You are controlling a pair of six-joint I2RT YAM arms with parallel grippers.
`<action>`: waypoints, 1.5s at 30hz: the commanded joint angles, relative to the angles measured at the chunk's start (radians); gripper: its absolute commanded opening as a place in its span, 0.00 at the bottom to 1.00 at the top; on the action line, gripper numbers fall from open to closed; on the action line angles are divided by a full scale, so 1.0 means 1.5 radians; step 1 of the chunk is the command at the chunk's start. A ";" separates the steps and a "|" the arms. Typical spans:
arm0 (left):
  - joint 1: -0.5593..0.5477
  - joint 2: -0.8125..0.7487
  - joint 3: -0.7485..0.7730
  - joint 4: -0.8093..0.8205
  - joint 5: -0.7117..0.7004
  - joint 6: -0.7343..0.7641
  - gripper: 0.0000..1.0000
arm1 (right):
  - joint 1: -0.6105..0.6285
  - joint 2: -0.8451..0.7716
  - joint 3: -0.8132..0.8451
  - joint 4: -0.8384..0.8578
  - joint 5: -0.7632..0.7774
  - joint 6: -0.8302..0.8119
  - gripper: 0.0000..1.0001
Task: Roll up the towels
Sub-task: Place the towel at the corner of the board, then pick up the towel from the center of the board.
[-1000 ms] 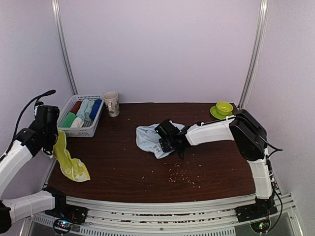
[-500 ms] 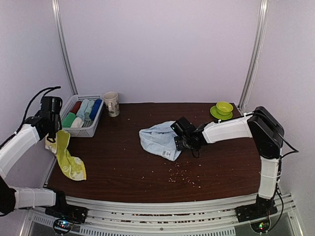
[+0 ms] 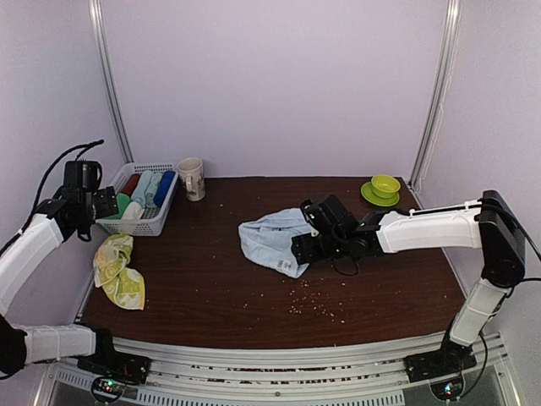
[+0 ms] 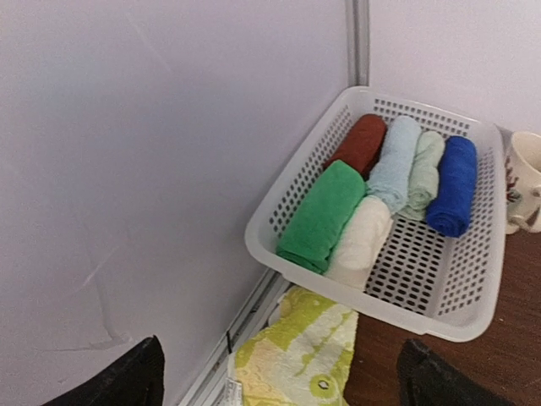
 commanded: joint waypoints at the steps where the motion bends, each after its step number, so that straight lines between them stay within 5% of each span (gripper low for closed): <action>1: -0.026 -0.044 -0.018 0.028 0.144 -0.013 0.98 | 0.011 0.006 -0.024 0.057 -0.112 0.058 0.79; 10: -0.122 -0.082 -0.101 0.149 0.242 0.048 0.98 | 0.012 0.076 -0.033 0.120 -0.132 0.148 0.70; 25: -0.125 -0.126 -0.147 0.193 0.263 0.060 0.98 | 0.002 0.139 -0.033 0.203 -0.169 0.195 0.54; 29: -0.125 -0.130 -0.149 0.192 0.260 0.060 0.98 | 0.000 0.151 -0.016 0.192 -0.149 0.195 0.38; 32: -0.124 -0.128 -0.150 0.193 0.267 0.059 0.98 | -0.001 0.144 0.001 0.168 -0.107 0.181 0.10; 33: -0.125 -0.127 -0.150 0.193 0.268 0.059 0.98 | 0.000 0.138 0.011 0.152 -0.088 0.173 0.00; 38: -0.126 -0.128 -0.150 0.205 0.313 0.065 0.98 | 0.017 0.035 0.065 0.010 0.052 0.091 0.00; 45: -0.136 -0.108 -0.144 0.227 0.418 0.088 0.98 | 0.036 -0.256 0.037 -0.133 0.247 0.039 0.00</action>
